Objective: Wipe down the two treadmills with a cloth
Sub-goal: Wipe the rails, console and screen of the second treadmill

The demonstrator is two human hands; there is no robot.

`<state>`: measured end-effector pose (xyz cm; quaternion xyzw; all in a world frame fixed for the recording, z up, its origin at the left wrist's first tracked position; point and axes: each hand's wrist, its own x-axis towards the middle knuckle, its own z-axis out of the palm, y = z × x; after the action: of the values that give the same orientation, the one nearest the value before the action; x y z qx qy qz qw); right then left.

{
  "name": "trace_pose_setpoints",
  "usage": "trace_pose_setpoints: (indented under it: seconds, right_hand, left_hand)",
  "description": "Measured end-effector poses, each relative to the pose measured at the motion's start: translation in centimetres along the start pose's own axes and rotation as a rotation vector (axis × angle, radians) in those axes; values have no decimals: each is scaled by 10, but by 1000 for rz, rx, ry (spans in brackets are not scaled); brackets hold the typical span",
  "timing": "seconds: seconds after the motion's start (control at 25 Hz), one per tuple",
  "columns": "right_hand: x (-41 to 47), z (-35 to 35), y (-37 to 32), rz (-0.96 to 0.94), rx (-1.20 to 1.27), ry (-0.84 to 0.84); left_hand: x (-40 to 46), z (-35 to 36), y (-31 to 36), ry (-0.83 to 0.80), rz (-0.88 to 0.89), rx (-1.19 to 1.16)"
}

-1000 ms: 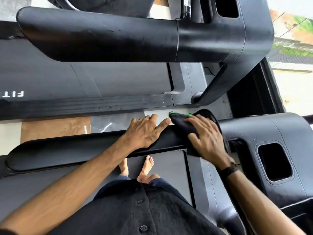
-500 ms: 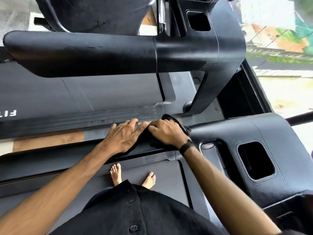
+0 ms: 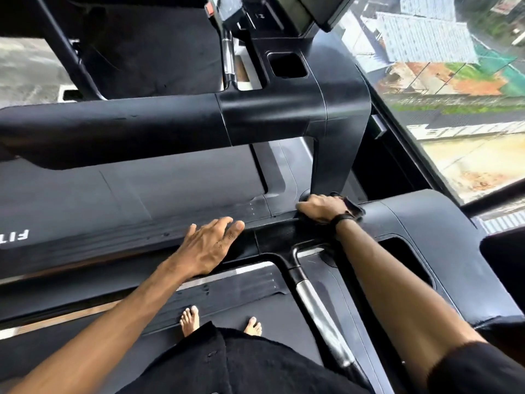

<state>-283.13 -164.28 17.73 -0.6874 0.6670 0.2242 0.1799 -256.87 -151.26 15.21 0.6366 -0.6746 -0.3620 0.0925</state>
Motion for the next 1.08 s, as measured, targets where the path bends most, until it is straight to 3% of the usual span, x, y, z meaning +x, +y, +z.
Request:
trace_pose_setpoints:
  seconds: [0.12,0.24,0.32,0.52,0.72,0.76,0.96,1.0,1.08]
  right_hand:
    - [-16,14,-59,-202,76,-42]
    - [-77,36,-87,-526,126,158]
    - [-103,44,-66,-650,63,308]
    - [-82,34,-19,-401,-73,393]
    - [-31,24,-68,-313,19,77]
    - [-32,22,-73,-324,14,81]
    - [-100,57,-49,-546,96,437]
    - [-97,56,-40,-521,84,463]
    - [-67,38,-44,-354,31,319]
  left_hand:
    - [3,6,16,23,-10,2]
    - [4,7,23,81,-18,-7]
    - [4,5,26,113,-14,-4]
    - [8,0,33,159,-23,-2]
    - [33,2,47,125,34,-32]
    - [41,0,50,112,52,-34]
    - [73,-11,42,90,68,-83]
    - [75,-10,38,62,67,-79]
    - [79,-9,28,-3,48,-80]
